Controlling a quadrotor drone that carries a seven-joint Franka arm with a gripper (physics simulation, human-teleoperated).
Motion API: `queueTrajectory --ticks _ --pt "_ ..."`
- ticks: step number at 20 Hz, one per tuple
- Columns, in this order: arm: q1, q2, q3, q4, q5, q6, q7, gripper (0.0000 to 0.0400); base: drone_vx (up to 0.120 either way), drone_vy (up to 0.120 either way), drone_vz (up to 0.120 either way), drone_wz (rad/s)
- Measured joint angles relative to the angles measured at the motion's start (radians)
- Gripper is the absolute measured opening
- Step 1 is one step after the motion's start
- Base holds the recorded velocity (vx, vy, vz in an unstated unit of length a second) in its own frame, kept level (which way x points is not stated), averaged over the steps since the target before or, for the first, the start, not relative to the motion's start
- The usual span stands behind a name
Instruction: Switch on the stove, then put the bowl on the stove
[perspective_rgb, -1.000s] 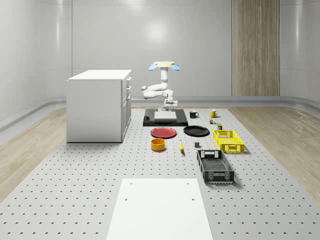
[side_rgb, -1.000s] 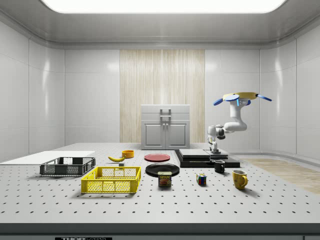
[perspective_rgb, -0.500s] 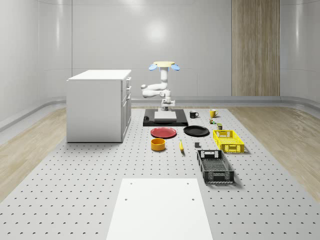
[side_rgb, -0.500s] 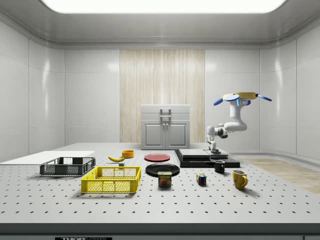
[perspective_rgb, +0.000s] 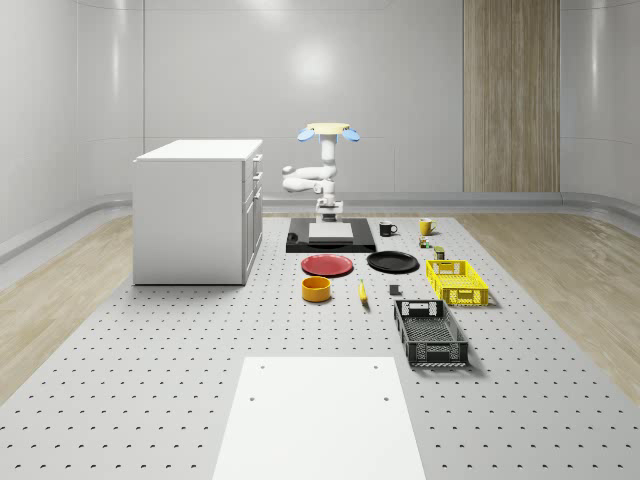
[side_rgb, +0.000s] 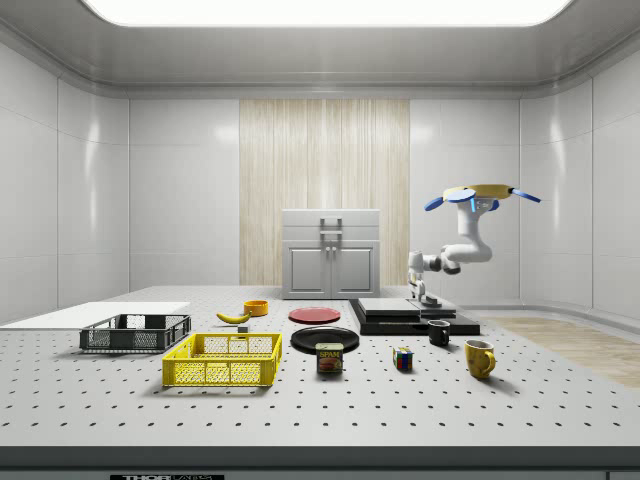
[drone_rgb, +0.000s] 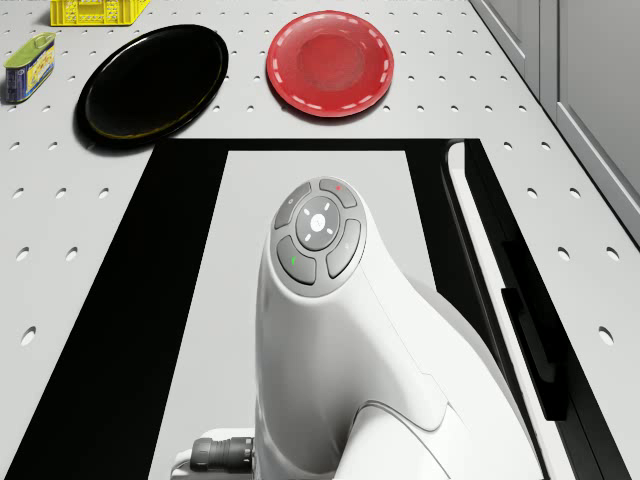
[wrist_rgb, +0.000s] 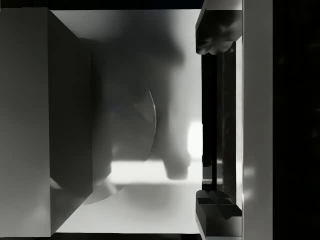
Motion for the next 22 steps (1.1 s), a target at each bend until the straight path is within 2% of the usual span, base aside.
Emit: queueTrajectory --ticks 8,22 --pt "0.041 -0.023 0.004 0.003 0.011 0.022 -0.044 0.04 0.12 0.0 0.0 0.0" --pt "0.044 -0.049 0.008 0.005 0.022 0.046 -0.049 0.04 0.12 0.0 0.0 0.0"
